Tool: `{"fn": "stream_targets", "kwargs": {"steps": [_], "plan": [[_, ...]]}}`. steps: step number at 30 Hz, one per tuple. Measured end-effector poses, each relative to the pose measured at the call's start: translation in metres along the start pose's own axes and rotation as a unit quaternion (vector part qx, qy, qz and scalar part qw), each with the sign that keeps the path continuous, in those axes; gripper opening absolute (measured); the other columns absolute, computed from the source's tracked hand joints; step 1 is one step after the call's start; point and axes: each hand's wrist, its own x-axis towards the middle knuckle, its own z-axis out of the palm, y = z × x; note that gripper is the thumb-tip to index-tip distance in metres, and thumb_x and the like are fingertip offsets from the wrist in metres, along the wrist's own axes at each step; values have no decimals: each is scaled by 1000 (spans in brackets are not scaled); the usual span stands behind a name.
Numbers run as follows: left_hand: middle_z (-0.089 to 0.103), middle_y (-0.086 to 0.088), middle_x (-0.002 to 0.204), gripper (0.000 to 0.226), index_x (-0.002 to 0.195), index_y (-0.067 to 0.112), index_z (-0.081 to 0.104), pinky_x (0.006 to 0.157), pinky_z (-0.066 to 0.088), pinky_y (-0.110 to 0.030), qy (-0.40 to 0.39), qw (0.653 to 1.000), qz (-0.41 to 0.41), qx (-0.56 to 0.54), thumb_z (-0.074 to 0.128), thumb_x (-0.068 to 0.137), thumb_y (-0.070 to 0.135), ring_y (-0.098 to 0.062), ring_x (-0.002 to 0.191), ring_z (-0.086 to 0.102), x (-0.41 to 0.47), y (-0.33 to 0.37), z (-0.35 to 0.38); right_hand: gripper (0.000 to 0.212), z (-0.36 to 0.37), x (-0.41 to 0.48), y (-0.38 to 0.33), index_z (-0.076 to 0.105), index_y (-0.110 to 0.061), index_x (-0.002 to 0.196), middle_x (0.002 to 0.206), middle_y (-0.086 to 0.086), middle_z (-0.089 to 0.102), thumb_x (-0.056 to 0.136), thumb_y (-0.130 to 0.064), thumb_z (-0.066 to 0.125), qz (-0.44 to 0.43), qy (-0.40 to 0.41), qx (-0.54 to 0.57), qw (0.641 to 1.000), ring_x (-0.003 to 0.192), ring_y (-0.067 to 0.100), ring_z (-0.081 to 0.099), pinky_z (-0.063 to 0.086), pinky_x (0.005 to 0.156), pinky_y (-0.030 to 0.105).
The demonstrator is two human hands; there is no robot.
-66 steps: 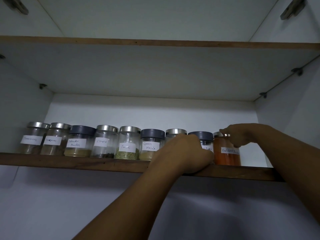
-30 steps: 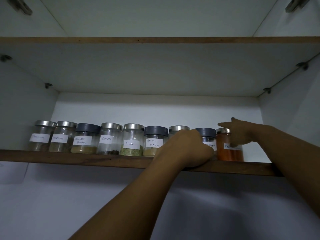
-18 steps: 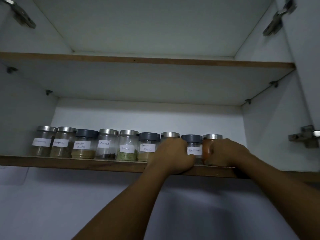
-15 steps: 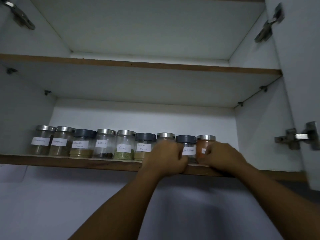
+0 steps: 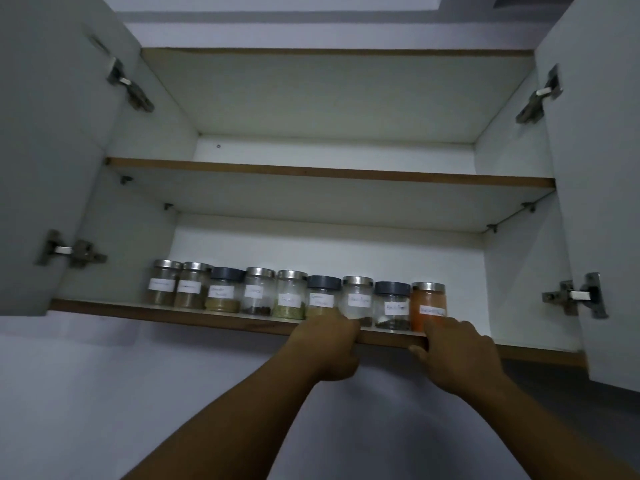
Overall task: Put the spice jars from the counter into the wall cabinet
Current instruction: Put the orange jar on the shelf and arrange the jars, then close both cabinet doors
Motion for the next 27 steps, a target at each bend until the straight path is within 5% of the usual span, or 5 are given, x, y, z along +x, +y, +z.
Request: {"fn": "stream_targets", "kwargs": {"steps": [10, 27], "plan": [[42, -10, 133, 53, 130, 10, 38, 95, 44, -41, 50, 990, -36, 124, 56, 84, 30, -28, 119, 42, -138, -117, -95, 80, -20, -48, -178, 17, -29, 145, 152, 8, 22, 80, -70, 41, -109, 15, 41, 993, 142, 32, 10, 24, 111, 47], [29, -16, 146, 71, 139, 7, 25, 107, 33, -40, 171, 915, -236, 278, 59, 81, 29, -33, 133, 31, -406, -266, -278, 91, -115, -167, -547, -3, -28, 147, 155, 10, -20, 79, -73, 37, -301, 48, 240, 922, 140, 33, -26, 4, 114, 54]]}}
